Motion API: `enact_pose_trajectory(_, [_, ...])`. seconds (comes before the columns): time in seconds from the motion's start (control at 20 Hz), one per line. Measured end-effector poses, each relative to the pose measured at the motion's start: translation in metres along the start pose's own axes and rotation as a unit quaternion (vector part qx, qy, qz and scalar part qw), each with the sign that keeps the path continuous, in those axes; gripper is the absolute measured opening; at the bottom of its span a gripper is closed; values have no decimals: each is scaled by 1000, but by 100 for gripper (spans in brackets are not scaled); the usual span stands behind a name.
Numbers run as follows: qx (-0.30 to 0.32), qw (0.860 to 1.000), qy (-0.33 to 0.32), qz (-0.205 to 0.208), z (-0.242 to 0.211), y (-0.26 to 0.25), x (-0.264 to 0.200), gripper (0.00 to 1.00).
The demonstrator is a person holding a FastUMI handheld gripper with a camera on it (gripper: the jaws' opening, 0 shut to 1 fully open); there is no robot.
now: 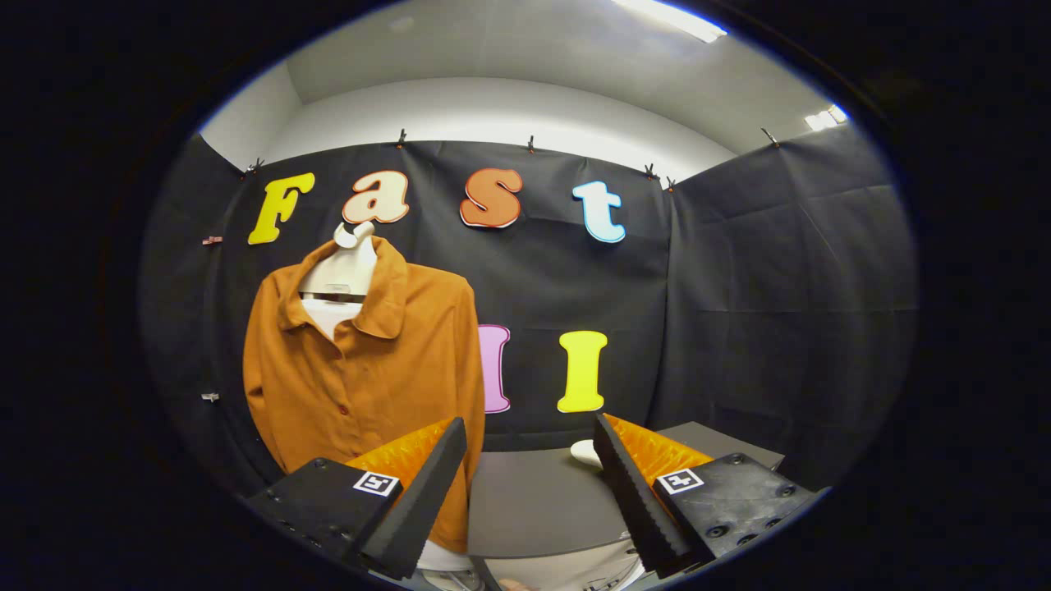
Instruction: Iron the clothes twice with a garment steamer, once on the left side and once on the right side.
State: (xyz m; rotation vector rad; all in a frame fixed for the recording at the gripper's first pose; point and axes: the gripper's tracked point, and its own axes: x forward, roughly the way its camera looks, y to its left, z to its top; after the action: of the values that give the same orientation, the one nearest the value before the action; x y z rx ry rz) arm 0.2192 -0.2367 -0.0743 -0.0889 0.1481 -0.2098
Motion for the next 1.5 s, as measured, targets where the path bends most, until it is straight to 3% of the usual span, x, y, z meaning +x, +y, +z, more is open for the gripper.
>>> enact_pose_trajectory(0.45, [13,994,102,-27,-75,-78,94,98])
enact_pose_trajectory(0.85, [40,975,217,-20,-155,-108,149,98])
enact_pose_trajectory(1.5, [58,938,341,-34,-233,-134,170,98])
